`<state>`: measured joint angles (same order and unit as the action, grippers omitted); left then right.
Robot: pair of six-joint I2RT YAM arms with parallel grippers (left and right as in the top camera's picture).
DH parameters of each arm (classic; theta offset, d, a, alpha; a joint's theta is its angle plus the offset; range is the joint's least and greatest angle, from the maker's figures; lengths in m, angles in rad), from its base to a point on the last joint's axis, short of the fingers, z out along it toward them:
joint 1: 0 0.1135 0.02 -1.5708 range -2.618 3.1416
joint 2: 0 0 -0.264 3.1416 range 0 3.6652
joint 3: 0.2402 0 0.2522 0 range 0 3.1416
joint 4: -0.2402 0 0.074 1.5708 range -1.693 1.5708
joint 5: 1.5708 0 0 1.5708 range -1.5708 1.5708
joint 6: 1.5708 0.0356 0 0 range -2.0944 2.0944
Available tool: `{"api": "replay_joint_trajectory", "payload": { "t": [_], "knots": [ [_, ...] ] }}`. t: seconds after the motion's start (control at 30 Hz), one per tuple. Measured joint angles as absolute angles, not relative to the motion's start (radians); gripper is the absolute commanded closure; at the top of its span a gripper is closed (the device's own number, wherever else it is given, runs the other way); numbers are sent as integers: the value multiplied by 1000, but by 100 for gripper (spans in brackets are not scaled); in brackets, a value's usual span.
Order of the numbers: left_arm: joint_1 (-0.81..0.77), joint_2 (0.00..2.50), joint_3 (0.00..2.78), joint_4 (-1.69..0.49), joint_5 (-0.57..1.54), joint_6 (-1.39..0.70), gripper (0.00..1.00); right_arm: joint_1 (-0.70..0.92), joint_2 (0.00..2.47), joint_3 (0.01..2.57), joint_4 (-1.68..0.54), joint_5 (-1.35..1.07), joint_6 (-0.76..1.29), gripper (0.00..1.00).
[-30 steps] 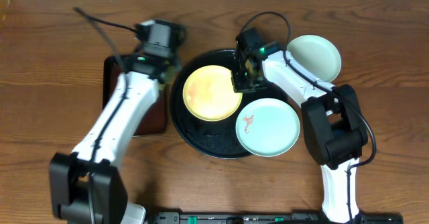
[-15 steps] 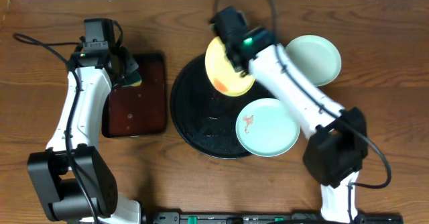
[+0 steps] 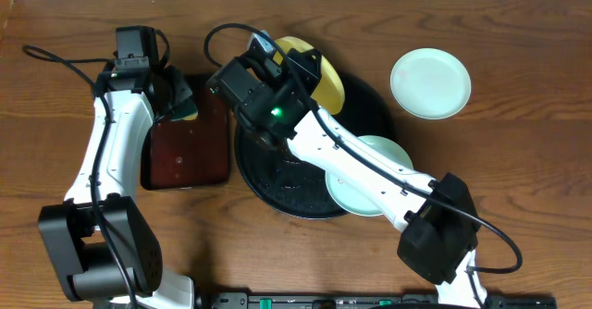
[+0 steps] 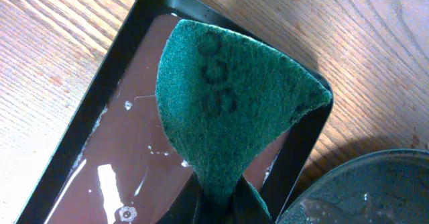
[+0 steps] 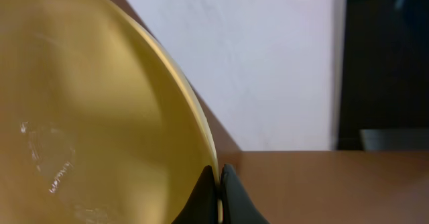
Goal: Clean dirty plates on tray and stack at the side
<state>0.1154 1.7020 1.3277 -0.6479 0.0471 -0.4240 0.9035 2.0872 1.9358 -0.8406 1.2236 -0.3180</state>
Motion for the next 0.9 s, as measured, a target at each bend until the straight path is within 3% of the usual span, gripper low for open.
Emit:
{"api": "replay_joint_trajectory", "payload": {
  "t": [0.53, 0.73, 0.9],
  "knots": [
    [115, 1702, 1328, -648, 47, -421, 93, 901, 2087, 1936, -861, 1283, -345, 99],
    [115, 1702, 1327, -655, 47, -418, 93, 837, 2087, 1937, -929, 1097, -166, 99],
    [115, 1702, 1328, -654, 48, -418, 92, 642, 2087, 1938, -1011, 727, 78, 99]
  ]
}}
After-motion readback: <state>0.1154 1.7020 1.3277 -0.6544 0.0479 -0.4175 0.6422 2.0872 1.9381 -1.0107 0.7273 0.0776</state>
